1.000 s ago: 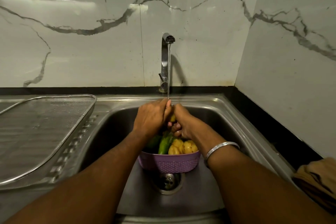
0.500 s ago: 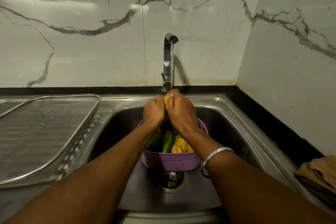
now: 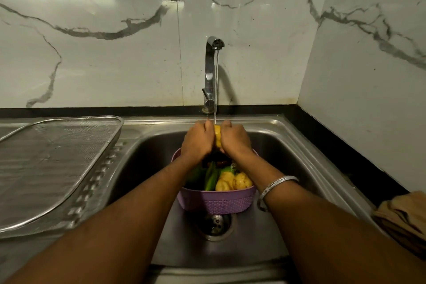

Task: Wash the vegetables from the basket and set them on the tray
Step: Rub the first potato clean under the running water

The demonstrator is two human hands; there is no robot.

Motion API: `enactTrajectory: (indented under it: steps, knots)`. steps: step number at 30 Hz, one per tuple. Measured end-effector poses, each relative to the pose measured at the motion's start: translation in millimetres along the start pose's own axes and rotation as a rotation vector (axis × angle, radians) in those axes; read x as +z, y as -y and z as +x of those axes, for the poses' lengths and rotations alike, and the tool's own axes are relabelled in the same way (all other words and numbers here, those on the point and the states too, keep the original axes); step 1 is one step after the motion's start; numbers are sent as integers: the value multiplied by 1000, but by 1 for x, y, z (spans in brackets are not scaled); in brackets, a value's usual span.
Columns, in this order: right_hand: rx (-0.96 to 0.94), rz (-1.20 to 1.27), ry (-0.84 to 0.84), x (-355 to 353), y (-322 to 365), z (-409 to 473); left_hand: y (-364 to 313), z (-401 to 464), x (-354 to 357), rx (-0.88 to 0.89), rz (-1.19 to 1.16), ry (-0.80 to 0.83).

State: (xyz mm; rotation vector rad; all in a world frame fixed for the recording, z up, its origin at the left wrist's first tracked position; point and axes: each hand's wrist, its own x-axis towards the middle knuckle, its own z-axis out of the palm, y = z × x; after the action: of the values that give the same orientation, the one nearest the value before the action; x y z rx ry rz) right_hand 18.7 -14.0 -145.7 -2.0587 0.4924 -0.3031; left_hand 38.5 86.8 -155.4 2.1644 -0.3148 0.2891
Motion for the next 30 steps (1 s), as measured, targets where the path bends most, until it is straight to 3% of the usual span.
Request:
enactTrajectory:
  steps: [5,7,9,12,16,19,23,27,30]
  knots:
    - [-415,-302,-168,-10,-4,-11,-14,2,-8,-598,-444,287]
    - [-519,-333,-191,-11,-6,-15,-10,4,-11,-683,-554,409]
    - [-552,-270,-213,-6,-9,-17,-13,4,-10,-696,-696,422]
    - [-402,-43,-226,2,-3,-19,-24,5,-2,-602,-859,298]
    - [-204,-13,-182,1,5,-25,-21,0,5,-465,-789,185]
    - [-14,16,-23,-2,3,-29,-17,-4,3,-523,-810,214]
    - [-11,-31,108,20,5,-38,-16,-4,3,-598,-708,136]
    - [-45,202,97,26,7,-44,-23,-17,-3,-554,-704,243]
    - [114,441,73,13,2,-32,-33,-24,6,-471,-542,330]
